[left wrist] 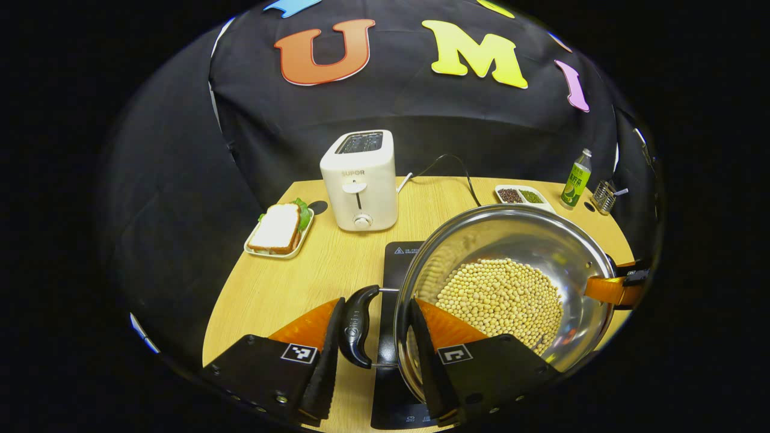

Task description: First push the handle of the pot to place it horizontally, then grasp the pot with both hands and set it on the induction cooktop.

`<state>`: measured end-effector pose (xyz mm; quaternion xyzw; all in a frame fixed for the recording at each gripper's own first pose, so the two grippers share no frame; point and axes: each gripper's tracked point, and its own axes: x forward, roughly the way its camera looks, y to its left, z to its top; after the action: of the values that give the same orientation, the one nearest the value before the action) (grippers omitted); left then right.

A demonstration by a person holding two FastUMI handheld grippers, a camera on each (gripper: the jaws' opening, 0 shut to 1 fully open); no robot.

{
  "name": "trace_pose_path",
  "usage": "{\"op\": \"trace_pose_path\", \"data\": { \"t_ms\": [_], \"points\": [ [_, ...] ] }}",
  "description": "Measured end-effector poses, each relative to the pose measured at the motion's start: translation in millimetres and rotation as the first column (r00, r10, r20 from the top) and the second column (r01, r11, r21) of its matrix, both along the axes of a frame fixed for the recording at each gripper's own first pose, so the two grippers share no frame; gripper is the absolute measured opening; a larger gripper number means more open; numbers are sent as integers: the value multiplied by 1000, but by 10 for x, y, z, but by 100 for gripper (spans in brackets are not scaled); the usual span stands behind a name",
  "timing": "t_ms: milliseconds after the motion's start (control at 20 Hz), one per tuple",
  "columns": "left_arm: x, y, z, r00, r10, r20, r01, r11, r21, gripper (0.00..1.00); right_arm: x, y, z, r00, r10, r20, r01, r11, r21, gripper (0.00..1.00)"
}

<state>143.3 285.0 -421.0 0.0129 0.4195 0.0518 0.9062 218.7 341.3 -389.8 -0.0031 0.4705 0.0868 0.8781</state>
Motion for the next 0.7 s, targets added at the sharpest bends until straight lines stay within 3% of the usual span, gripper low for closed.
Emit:
{"op": "trace_pose_path", "data": {
  "t_ms": [450,700],
  "points": [
    [30,10,-12,999,-34,36,33,999,18,58,-3,11,-22,1000,-25,14,25,1000,12,60],
    [35,22,-25,994,-57,89,51,996,70,60,3,8,-25,998,-22,57,21,1000,16,60]
  ]
}}
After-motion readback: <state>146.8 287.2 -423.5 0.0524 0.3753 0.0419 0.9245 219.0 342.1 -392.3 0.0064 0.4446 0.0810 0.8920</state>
